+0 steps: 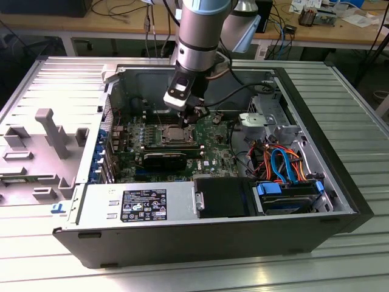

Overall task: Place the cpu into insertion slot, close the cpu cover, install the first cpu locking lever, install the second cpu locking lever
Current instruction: 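Install the first cpu locking lever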

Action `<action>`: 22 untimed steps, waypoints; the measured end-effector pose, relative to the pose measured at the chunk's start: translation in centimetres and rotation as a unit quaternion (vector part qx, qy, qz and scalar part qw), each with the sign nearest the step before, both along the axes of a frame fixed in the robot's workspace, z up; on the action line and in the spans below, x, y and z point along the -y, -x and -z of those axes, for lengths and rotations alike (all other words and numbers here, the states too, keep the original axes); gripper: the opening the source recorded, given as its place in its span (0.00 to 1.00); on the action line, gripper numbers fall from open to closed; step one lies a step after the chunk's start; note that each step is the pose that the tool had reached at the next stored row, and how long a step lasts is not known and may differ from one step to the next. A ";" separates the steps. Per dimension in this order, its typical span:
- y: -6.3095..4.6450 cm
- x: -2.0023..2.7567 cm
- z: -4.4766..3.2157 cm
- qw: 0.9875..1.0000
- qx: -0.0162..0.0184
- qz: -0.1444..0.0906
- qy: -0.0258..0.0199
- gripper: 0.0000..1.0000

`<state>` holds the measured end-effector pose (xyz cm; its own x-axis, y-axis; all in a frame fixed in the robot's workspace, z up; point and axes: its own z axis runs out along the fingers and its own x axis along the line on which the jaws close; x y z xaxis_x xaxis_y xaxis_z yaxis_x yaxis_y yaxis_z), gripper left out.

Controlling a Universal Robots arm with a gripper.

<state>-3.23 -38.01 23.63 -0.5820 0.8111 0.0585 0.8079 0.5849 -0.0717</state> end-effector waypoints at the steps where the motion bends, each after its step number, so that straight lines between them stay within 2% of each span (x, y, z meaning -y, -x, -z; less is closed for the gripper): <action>1: 0.0 0.00 0.00 1.000 0.000 -0.005 0.000 0.11; 4: 0.0 0.00 0.00 0.999 0.000 -0.036 0.000 0.11; 9: 0.0 0.00 0.00 0.998 0.000 -0.067 0.000 0.11; 12: 0.0 0.00 0.00 0.996 0.000 -0.091 -0.001 0.11; 14: 0.0 0.00 0.00 0.992 0.000 -0.124 -0.001 0.11; 16: 0.0 0.00 0.00 0.990 0.000 -0.139 -0.002 0.11; 18: 0.0 0.00 0.00 0.988 0.001 -0.153 -0.005 0.11; 19: 0.0 -0.01 0.00 0.987 0.001 -0.162 -0.006 0.11; 20: 0.0 0.00 0.00 0.986 0.001 -0.169 -0.008 0.11; 22: 0.0 0.00 0.00 0.982 0.002 -0.189 -0.016 0.11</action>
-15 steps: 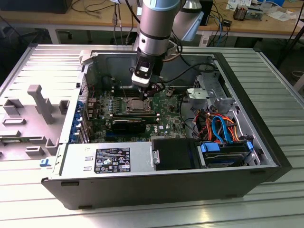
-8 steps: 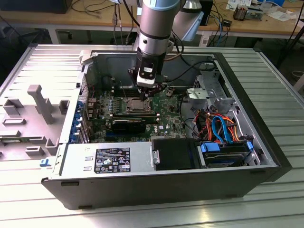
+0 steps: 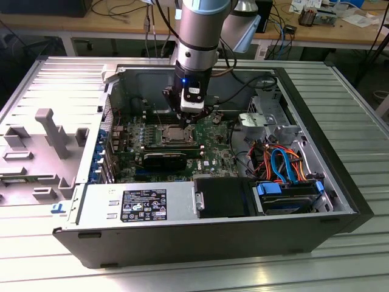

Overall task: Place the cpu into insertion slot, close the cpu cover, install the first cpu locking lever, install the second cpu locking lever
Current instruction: 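Install the first cpu locking lever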

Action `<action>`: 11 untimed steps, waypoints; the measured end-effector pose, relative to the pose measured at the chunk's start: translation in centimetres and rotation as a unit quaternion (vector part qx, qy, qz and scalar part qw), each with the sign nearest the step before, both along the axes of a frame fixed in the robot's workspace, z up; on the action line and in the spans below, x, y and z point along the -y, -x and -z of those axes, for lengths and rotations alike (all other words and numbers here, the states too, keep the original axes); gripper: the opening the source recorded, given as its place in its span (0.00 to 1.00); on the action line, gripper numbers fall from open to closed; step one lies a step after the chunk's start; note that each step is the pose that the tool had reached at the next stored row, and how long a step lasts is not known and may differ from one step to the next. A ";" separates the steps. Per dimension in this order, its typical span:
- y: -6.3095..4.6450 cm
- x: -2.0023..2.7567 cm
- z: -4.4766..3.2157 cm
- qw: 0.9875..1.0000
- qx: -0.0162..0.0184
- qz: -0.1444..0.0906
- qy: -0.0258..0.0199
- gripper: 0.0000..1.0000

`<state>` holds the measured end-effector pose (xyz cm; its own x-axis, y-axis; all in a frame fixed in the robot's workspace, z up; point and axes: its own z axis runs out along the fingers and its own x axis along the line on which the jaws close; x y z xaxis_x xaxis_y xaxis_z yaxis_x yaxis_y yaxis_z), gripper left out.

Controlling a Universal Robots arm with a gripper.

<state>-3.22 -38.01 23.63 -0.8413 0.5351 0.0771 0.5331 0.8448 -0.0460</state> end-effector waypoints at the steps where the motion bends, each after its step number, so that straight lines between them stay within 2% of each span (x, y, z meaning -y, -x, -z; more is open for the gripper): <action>1: 0.0 0.00 0.01 1.000 0.000 -0.009 -0.001 0.11; 2: 0.0 0.00 0.01 1.000 0.000 -0.024 -0.001 0.11; 4: 0.0 0.00 0.01 0.998 0.000 -0.056 -0.001 0.11; 5: 0.0 0.00 0.01 0.998 0.000 -0.065 -0.001 0.11; 8: 0.0 0.00 0.01 0.996 0.000 -0.094 -0.001 0.11; 11: 0.0 0.00 0.01 0.992 0.000 -0.125 -0.001 0.11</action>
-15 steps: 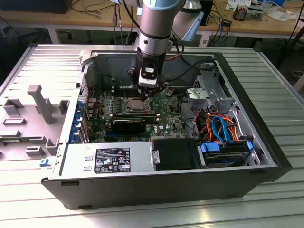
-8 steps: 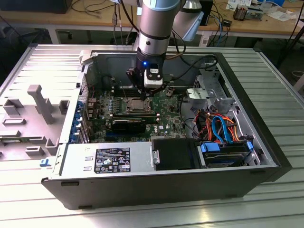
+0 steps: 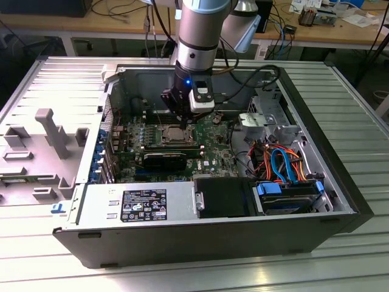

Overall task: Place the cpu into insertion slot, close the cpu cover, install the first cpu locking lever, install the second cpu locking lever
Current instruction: 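Install the first cpu locking lever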

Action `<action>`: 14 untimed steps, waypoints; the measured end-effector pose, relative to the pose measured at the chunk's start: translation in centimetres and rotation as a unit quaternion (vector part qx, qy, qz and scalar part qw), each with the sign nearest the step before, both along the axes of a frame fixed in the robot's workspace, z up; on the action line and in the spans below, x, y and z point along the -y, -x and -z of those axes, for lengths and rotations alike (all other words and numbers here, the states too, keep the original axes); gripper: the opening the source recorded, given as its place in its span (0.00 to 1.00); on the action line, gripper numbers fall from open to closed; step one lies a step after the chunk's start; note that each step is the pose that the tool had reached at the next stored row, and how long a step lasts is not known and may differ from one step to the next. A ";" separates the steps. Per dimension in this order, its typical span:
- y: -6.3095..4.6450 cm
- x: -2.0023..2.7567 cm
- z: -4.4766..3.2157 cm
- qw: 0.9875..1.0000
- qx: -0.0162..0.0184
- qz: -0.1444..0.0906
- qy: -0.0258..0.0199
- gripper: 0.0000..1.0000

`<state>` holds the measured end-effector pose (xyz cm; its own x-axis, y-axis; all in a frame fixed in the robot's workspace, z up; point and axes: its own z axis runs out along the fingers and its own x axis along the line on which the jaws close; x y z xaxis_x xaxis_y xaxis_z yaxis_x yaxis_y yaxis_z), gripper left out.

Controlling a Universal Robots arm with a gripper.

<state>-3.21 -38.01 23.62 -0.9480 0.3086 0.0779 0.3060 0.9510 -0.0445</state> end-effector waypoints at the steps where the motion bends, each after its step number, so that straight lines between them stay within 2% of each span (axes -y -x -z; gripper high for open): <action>1: 0.0 0.00 0.00 1.000 0.000 -0.009 0.000 0.11; 3: 0.0 0.00 0.00 0.999 0.000 -0.046 0.000 0.11; 5: 0.0 0.00 0.00 0.997 0.000 -0.081 -0.001 0.11; 9: 0.0 0.00 0.00 0.993 0.000 -0.120 -0.002 0.11; 10: 0.0 0.00 0.00 0.991 0.000 -0.137 -0.003 0.11; 11: 0.0 0.00 0.01 0.989 0.000 -0.147 -0.003 0.11; 12: 0.0 0.00 0.00 0.987 0.000 -0.162 -0.004 0.11; 13: 0.0 0.00 0.00 0.986 0.000 -0.169 -0.004 0.11; 14: 0.0 0.00 0.00 0.985 0.001 -0.172 -0.007 0.11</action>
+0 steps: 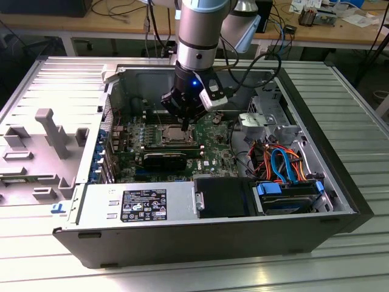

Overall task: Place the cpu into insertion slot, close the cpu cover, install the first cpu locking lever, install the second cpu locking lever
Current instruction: 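Install the first cpu locking lever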

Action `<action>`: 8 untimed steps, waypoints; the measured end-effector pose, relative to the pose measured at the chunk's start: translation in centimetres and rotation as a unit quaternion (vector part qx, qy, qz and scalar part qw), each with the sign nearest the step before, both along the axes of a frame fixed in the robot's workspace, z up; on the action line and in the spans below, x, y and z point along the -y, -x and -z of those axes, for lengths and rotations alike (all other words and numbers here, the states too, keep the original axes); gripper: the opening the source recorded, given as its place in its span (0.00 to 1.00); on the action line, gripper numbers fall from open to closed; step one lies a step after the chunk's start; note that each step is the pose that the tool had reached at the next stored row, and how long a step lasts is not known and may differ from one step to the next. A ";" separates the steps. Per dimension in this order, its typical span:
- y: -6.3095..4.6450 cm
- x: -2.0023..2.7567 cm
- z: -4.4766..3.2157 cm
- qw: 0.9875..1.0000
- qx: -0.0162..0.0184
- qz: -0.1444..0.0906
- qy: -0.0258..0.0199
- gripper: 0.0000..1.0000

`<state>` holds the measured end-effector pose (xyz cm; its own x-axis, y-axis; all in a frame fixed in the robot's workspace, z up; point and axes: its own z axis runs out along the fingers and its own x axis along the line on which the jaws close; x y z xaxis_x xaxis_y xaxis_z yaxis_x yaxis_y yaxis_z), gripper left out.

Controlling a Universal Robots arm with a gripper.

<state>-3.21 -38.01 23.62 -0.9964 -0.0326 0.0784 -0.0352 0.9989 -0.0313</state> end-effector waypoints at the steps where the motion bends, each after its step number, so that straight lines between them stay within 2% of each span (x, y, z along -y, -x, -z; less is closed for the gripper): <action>1: 0.0 0.00 0.00 1.000 0.000 0.000 -0.015 0.11; 2: 0.0 0.00 0.00 0.999 0.000 0.000 -0.032 0.11; 3: 0.0 -0.01 0.00 0.999 0.000 0.000 -0.036 0.11; 5: 0.0 0.00 0.00 0.999 0.001 0.000 -0.036 0.11; 8: 0.0 0.00 0.02 0.999 0.024 -0.001 -0.036 0.11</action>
<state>-3.24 -38.01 23.60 -0.9989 -0.0386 0.0272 -0.0376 0.9985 0.0396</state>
